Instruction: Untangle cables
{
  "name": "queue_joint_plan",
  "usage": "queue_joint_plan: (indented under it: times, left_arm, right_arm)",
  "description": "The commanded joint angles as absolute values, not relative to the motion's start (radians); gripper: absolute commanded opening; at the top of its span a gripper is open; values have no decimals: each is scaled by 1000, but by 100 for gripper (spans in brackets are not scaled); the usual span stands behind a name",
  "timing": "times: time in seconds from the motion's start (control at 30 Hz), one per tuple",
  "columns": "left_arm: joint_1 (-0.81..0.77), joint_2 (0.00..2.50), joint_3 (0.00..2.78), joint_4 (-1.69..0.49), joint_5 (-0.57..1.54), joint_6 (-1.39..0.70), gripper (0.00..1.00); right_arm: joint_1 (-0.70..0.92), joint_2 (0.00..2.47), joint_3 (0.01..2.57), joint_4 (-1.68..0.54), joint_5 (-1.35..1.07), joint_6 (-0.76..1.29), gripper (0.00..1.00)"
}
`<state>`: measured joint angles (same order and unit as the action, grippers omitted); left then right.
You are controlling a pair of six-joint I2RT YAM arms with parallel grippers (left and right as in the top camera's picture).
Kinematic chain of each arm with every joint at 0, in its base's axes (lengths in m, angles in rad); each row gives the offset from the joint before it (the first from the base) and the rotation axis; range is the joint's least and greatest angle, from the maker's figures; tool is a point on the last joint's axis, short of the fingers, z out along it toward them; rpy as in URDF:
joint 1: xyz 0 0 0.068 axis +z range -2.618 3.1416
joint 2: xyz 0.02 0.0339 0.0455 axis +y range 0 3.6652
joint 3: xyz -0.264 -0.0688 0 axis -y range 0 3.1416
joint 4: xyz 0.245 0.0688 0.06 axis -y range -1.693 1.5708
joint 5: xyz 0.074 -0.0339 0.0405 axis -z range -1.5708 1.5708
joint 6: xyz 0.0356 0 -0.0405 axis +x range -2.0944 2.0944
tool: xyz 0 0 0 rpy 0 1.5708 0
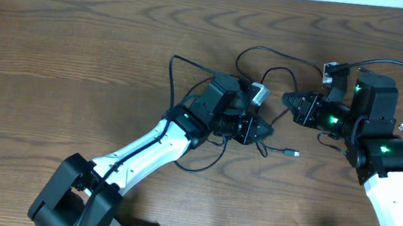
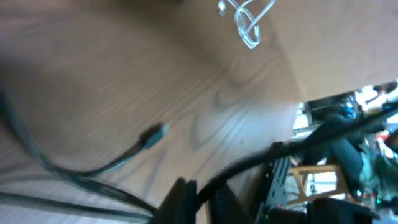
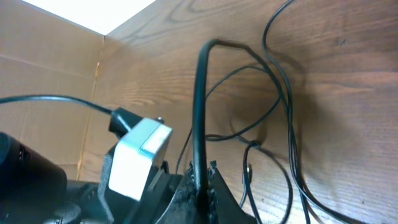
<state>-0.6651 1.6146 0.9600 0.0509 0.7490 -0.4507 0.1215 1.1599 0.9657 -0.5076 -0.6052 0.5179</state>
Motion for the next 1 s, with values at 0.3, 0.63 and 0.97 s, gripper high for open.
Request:
queue_joint_plan:
  times: [0.3,0.63,0.97]
  left_arm:
    - [-584,1526,968,-6,720,-457,8]
    - [-410,1420,968,-191,721,-456,8]
    - [-327,1308,968,-212,721,-456,8]
  right_arm:
    - [120,1143,972,-578,-479,441,51]
    - [125,1143,968,-645,-307,432,62]
    - [280,1201,875,-525,-215,315,75]
